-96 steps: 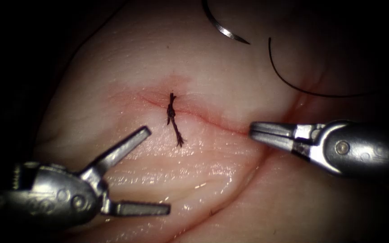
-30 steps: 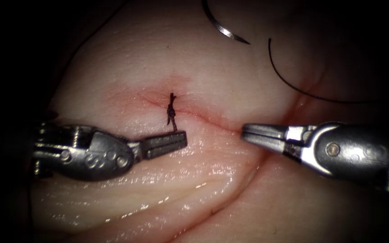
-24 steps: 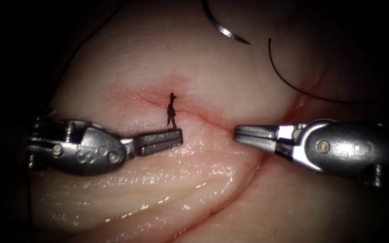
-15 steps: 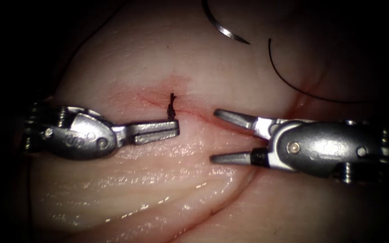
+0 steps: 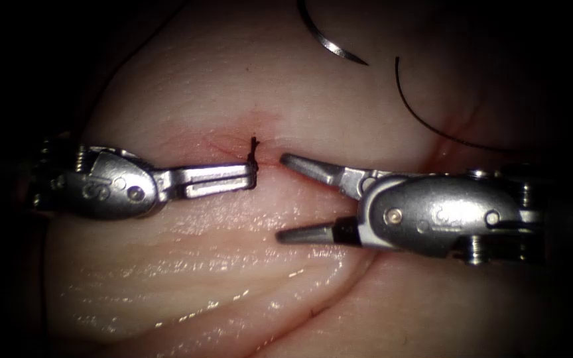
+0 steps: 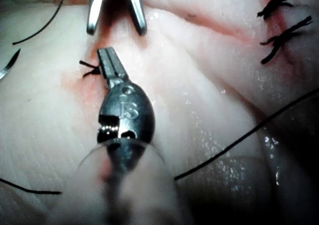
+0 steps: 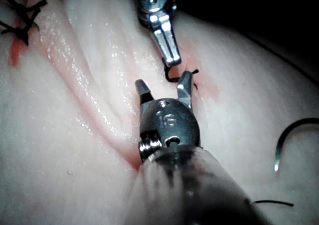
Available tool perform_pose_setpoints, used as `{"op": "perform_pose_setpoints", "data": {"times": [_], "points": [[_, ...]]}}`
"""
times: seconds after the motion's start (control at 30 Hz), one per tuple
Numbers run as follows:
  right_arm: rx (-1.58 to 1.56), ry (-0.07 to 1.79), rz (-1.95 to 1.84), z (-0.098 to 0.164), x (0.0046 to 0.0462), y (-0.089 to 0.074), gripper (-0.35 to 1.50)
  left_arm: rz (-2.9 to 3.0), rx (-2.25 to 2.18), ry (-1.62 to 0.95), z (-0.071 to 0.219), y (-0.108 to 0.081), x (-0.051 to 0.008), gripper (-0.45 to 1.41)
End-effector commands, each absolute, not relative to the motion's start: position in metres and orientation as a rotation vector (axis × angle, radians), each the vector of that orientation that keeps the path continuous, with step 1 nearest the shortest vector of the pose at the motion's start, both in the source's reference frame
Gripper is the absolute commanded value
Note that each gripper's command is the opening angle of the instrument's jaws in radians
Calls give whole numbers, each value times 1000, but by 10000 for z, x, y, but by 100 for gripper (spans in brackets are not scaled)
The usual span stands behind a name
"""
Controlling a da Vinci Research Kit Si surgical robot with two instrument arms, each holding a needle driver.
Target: Wound Closure
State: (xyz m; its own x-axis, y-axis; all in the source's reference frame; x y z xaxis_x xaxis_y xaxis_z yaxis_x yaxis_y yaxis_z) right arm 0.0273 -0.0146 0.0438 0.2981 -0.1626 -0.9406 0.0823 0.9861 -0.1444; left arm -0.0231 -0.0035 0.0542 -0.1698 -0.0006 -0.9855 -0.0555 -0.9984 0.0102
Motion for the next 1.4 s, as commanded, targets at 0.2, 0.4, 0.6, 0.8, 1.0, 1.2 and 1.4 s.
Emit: {"op": "perform_pose_setpoints", "data": {"times": [0.2,0.4,0.6,0.8,1.0,1.2,1.4], "points": [[-96,1248,-166,449,304,-141,98,2373,-2010,65,544,-38,-237,-45],[-104,1249,-174,457,320,-141,98,2369,-2018,57,540,-40,-237,-45],[-112,1248,-182,458,334,-143,98,2366,-2026,49,536,-41,-237,-45],[-126,1252,-198,461,343,-140,96,2364,-2033,44,534,-44,-238,-45],[-154,1251,-223,463,351,-136,94,2363,-2041,39,533,-45,-238,-45],[-159,1273,-257,464,356,-134,94,2361,-2047,35,530,-49,-238,-45],[-181,1304,-308,468,358,-139,94,2360,-2053,31,529,-50,-237,-45]]}}
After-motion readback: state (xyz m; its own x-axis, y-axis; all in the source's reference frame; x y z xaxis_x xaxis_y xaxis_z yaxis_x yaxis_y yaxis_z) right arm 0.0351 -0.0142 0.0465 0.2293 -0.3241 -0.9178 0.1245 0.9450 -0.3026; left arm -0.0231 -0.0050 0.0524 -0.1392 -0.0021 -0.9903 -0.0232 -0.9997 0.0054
